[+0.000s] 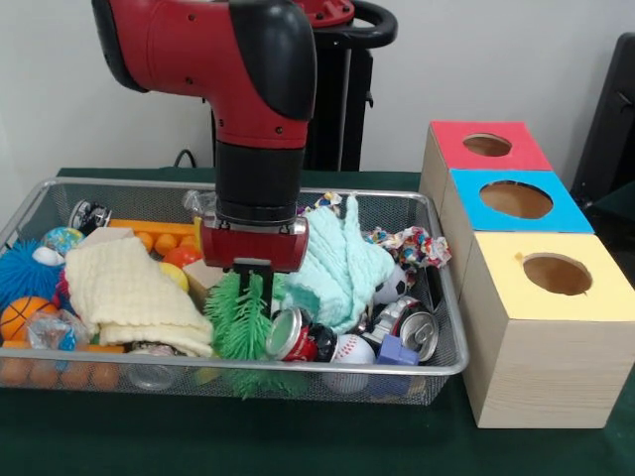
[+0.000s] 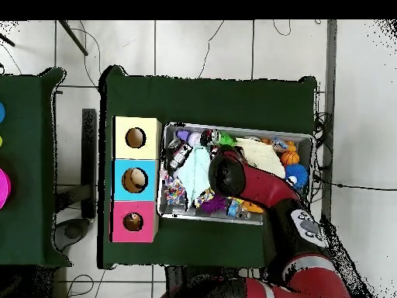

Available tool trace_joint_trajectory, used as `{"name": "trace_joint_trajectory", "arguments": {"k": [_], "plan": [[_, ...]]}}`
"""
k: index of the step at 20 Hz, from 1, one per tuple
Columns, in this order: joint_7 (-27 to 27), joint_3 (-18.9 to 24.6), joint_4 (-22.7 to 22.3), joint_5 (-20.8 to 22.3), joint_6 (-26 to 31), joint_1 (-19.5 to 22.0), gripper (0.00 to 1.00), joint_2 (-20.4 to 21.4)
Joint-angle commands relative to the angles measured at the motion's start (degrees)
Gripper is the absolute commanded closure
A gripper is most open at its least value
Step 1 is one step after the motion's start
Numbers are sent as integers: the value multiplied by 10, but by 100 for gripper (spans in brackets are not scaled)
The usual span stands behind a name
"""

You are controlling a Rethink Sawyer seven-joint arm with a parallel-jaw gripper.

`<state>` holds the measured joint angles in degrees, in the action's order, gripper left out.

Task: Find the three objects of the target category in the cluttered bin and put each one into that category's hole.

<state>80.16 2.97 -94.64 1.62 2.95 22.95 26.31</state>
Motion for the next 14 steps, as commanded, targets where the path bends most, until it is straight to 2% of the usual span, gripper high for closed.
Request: {"name": "trace_joint_trajectory", "arguments": {"k": [1,7,14], "plan": [[42,-76,89,-7,275,-58,100,-25],[46,-62,112,6,288,-44,100,-41],[54,-71,75,21,313,-43,100,19]]}}
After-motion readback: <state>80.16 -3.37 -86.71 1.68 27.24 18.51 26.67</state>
